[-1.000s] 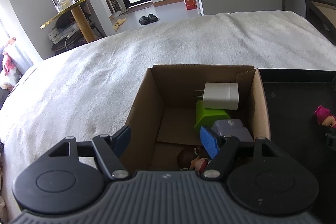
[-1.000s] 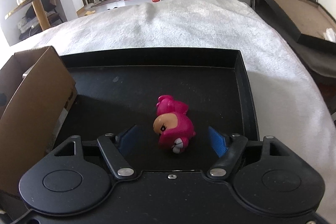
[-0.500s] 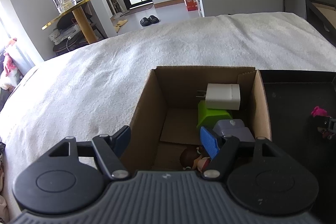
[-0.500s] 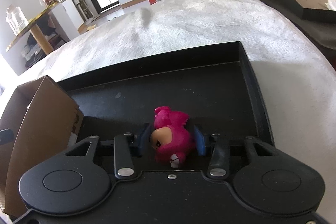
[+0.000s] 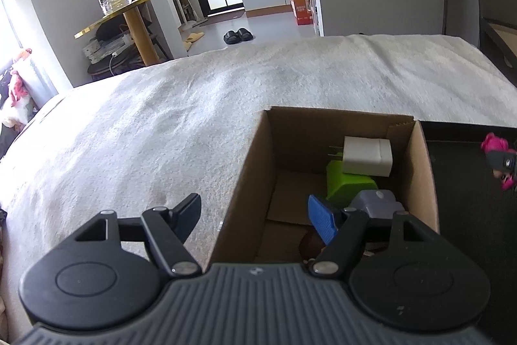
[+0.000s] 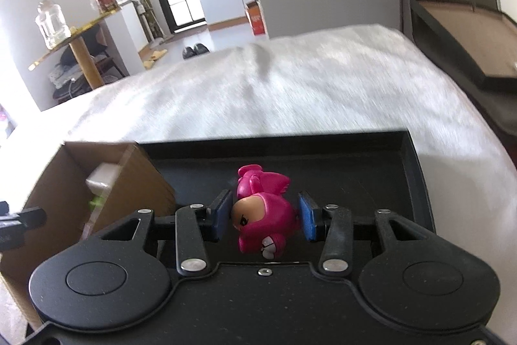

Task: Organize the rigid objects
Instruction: 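Carry the pink figure into the cardboard box and open the right gripper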

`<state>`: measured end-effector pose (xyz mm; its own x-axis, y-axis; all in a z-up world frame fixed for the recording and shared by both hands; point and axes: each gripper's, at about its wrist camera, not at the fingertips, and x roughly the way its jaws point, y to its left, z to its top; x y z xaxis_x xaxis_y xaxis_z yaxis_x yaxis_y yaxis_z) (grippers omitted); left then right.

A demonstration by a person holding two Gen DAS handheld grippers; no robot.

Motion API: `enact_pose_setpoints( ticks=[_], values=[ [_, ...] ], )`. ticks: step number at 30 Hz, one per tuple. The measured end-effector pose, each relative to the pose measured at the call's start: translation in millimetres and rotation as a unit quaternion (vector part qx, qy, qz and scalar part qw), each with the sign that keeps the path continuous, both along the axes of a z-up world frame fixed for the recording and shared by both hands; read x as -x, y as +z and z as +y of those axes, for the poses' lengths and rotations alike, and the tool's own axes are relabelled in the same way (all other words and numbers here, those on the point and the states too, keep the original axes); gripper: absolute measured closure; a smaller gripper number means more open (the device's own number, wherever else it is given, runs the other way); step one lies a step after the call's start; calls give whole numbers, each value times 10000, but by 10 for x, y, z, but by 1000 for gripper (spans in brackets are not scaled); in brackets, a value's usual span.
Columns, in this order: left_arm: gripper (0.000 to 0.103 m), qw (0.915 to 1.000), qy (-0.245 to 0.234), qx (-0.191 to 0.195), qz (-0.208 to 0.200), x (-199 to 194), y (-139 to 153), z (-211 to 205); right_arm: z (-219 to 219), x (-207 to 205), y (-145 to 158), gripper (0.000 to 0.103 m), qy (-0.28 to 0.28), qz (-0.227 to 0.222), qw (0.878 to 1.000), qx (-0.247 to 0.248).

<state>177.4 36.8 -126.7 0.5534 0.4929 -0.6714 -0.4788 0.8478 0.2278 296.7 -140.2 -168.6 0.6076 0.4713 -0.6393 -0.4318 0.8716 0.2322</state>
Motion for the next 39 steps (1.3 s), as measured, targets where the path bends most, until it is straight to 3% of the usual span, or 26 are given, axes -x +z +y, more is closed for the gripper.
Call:
enact_pose_setpoints(
  ticks=[9,22,25,29,35,39],
  values=[
    [31,9996,185,95,-180,190,13,229,407,107,322,60,352,-396,9985,-143],
    [35,9979,206,473,-390,350,-32,494,995,280,432,60,859,-618,9944,-74],
    [41,9971,124,640,-389,357,-77,514,1123,326,420,60,1015,-661,9926,-29],
    [59,9956,31,847,-388,371,-133,552,1301,396,386,60,1214,-673,9903,75],
    [75,9938,-134,1007,-443,382,-162,552,1489,438,324,60,1332,-655,9888,142],
    [77,9931,-134,1072,-462,383,-172,559,1561,454,298,59,1364,-683,9882,170]
  ],
)
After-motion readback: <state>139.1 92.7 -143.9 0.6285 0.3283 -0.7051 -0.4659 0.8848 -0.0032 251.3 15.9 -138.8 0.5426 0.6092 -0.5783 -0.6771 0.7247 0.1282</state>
